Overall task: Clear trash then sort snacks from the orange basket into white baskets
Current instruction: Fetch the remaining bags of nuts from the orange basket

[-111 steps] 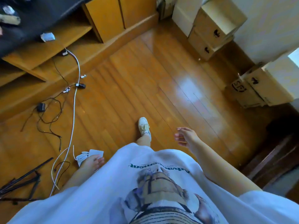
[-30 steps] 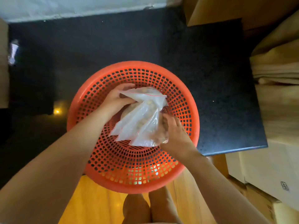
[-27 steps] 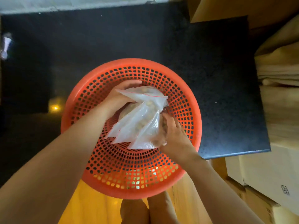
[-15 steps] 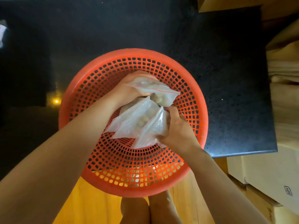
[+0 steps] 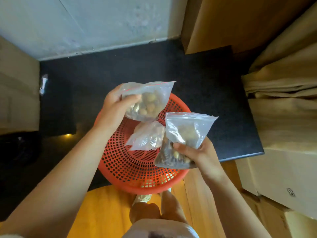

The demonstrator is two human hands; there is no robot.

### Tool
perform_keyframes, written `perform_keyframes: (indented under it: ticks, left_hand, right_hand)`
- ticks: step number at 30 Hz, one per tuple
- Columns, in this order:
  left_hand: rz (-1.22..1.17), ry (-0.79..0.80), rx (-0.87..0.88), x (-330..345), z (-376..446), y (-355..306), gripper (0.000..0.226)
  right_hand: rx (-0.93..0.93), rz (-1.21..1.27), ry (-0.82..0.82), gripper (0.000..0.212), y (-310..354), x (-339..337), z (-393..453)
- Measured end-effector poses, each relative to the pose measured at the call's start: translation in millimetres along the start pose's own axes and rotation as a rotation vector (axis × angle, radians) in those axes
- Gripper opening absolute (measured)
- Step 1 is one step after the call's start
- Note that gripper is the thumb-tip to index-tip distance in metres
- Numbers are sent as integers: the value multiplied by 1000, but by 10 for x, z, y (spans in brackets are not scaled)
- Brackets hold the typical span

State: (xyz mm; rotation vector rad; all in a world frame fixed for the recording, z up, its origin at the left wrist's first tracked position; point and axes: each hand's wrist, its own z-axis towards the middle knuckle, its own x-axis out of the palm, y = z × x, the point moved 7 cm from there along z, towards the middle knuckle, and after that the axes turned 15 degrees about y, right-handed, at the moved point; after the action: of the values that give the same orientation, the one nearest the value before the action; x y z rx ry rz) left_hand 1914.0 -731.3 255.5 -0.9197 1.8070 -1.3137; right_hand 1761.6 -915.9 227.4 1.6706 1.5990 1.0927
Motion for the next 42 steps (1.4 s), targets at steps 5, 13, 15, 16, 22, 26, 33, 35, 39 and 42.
perform_keyframes:
  ticks: [5, 13, 15, 16, 22, 26, 33, 35, 39, 42]
  left_hand:
    - [-327, -63, -44, 33, -641, -124, 23]
    - [-747, 238, -290, 393, -1597, -59, 27]
    - [-750, 356, -304, 472, -1793, -100, 25]
    - [-721, 418, -298, 511, -1877, -114, 24]
    - [-378, 811, -287, 1019, -2242, -240, 35]
    - [-170, 987, -301, 1546, -2525, -238, 26]
    - [102, 1482, -301, 2642, -3735, -333, 43]
    - [150, 1624, -273, 2884, -4256, -329, 39]
    - [273, 1845, -244, 3179, -5460, -178, 43]
    - [357, 1981, -235, 3229, -6395, 59, 44]
  right_hand:
    - [-68, 237, -41, 43, 143, 145, -541]
    - [-85, 518, -255, 59, -142, 590, -1557]
    - [-112, 548, -328, 66, -260, 697, -1838]
    - [-124, 565, -370, 69, -318, 751, -1981]
    - [-153, 566, -790, 65, -725, 1045, -2997]
    - [-148, 576, -1092, 64, -1114, 1316, -3763]
    - [-263, 775, -1508, 59, -1928, 2231, -4990]
    - [-297, 846, -1611, 63, -2180, 2615, -5303]
    - [-358, 970, -1830, 61, -2685, 3481, -5935]
    - [-405, 1054, -1979, 57, -3064, 4182, -6341]
